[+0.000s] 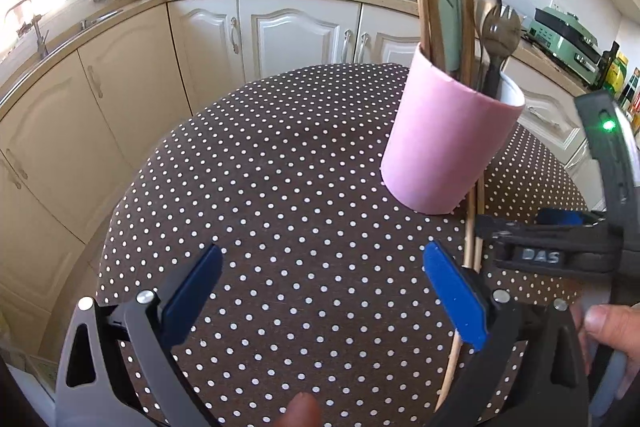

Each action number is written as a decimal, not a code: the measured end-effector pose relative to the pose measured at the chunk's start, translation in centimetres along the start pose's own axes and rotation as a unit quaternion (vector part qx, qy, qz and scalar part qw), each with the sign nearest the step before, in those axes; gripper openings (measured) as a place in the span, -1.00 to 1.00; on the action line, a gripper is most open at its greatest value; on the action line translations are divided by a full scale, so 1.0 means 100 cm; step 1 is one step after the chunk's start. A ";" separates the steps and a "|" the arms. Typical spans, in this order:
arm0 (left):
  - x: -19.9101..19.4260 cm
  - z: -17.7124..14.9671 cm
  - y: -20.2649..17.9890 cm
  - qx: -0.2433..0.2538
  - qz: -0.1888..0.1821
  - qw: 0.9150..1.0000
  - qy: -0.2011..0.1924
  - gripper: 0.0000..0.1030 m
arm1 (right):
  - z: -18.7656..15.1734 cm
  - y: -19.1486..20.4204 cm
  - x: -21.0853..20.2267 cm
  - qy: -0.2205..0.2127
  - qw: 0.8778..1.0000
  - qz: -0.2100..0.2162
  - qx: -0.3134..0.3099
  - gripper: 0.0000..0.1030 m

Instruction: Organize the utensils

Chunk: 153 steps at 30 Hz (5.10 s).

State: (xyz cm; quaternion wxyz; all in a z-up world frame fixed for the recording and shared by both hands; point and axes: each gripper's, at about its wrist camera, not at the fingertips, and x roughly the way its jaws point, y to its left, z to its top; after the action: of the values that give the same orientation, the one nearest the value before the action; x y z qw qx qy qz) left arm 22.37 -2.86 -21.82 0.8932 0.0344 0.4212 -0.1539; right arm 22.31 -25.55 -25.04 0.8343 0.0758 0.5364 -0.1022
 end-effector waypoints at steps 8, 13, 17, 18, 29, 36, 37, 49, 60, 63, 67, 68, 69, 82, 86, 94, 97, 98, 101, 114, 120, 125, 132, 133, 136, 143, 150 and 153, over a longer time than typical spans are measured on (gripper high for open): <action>-0.005 -0.003 -0.004 0.012 -0.003 1.000 -0.002 0.91 | -0.015 -0.001 -0.003 -0.005 0.999 -0.023 -0.033 0.89; -0.005 0.004 -0.017 0.015 -0.014 1.000 0.001 0.91 | -0.015 -0.005 -0.009 0.012 0.998 -0.002 -0.069 0.67; -0.002 0.008 -0.036 0.041 -0.030 0.999 0.015 0.91 | -0.029 -0.039 -0.016 0.022 0.996 0.005 -0.081 0.59; 0.000 0.009 -0.042 0.051 -0.032 0.998 0.020 0.91 | -0.031 -0.048 -0.018 0.022 0.996 0.010 -0.081 0.57; 0.055 0.018 -0.102 0.108 -0.033 0.988 0.106 0.02 | 0.007 -0.046 -0.006 -0.006 0.995 0.040 -0.087 0.21; 0.057 0.016 -0.119 0.128 -0.034 0.986 0.105 -0.83 | 0.015 -0.025 -0.008 -0.004 0.988 0.030 -0.152 -0.61; 0.054 0.012 -0.122 0.137 -0.040 0.984 0.105 -0.87 | 0.011 -0.026 -0.011 0.000 0.987 0.030 -0.160 -0.79; 0.044 -0.002 -0.136 0.169 -0.052 0.976 0.126 -0.16 | -0.015 -0.032 -0.020 0.019 0.984 0.031 -0.172 -0.85; 0.012 -0.015 -0.121 0.120 -0.123 0.981 0.093 -0.91 | -0.038 -0.073 -0.048 -0.044 0.988 0.132 -0.069 -0.88; -0.023 -0.011 -0.115 0.102 -0.154 0.982 0.036 -0.91 | -0.045 -0.088 -0.067 -0.089 0.979 0.184 -0.025 -0.88; -0.060 0.005 -0.102 0.069 -0.167 0.982 -0.050 -0.91 | -0.042 -0.091 -0.098 -0.167 0.960 0.225 -0.020 -0.88; -0.068 0.010 -0.100 0.057 -0.168 0.981 -0.074 -0.91 | -0.038 -0.089 -0.108 -0.186 0.954 0.234 -0.018 -0.88; -0.078 0.018 -0.094 0.044 -0.170 0.979 -0.105 -0.91 | -0.035 -0.087 -0.116 -0.203 0.950 0.238 -0.015 -0.88; -0.134 0.107 -0.069 -0.009 -0.168 0.936 -0.310 -0.91 | 0.039 -0.035 -0.189 -0.383 0.890 0.244 -0.031 -0.88; -0.124 0.128 -0.066 -0.026 -0.165 0.924 -0.345 -0.90 | 0.065 -0.019 -0.190 -0.415 0.877 0.240 -0.036 -0.88; -0.086 0.153 -0.066 -0.023 -0.139 0.913 -0.383 -0.90 | 0.096 -0.011 -0.155 -0.423 0.869 0.257 0.001 -0.88; -0.068 0.149 -0.066 -0.022 -0.128 0.913 -0.386 -0.90 | 0.096 -0.008 -0.146 -0.428 0.867 0.254 0.005 -0.88; -0.064 0.148 -0.067 -0.021 -0.126 0.914 -0.386 -0.90 | 0.095 -0.008 -0.144 -0.428 0.867 0.254 0.005 -0.88; -0.052 0.139 -0.064 -0.022 -0.121 0.915 -0.385 -0.90 | 0.094 -0.004 -0.138 -0.429 0.867 0.253 0.002 -0.87; -0.060 0.118 -0.033 -0.059 -0.118 0.916 -0.380 0.64 | 0.076 -0.032 -0.141 -0.422 0.873 0.241 0.042 0.32; -0.089 0.114 -0.031 -0.039 -0.084 0.926 -0.367 0.91 | 0.063 -0.054 -0.162 -0.431 0.869 0.236 0.058 0.89; -0.111 0.105 -0.042 -0.024 -0.029 0.940 -0.339 0.91 | 0.051 -0.051 -0.171 -0.395 0.895 0.200 0.051 0.90; -0.138 0.082 -0.049 -0.019 0.026 0.955 -0.295 0.91 | 0.025 -0.048 -0.186 -0.359 0.917 0.171 0.039 0.89; -0.143 0.078 -0.048 -0.019 0.030 0.957 -0.288 0.91 | 0.021 -0.049 -0.188 -0.356 0.918 0.170 0.037 0.90; -0.155 0.067 -0.048 -0.020 0.042 0.963 -0.266 0.91 | 0.004 -0.049 -0.200 -0.346 0.925 0.152 0.025 0.90; -0.192 0.039 -0.048 -0.029 0.069 0.967 -0.244 0.91 | -0.031 -0.047 -0.228 -0.337 0.934 0.120 0.003 0.90; -0.240 0.011 -0.054 -0.025 0.102 0.962 -0.251 0.91 | -0.064 -0.039 -0.259 -0.352 0.931 0.093 -0.011 0.90; -0.259 0.000 -0.057 -0.022 0.114 0.959 -0.258 0.92 | -0.078 -0.035 -0.273 -0.362 0.928 0.085 -0.018 0.90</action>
State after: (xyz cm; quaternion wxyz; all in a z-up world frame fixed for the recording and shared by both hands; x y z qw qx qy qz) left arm 5.11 -1.86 -1.66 0.9836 0.0213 0.1730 -0.0455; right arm 3.56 -24.68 -3.46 0.9786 0.0636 0.1909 -0.0420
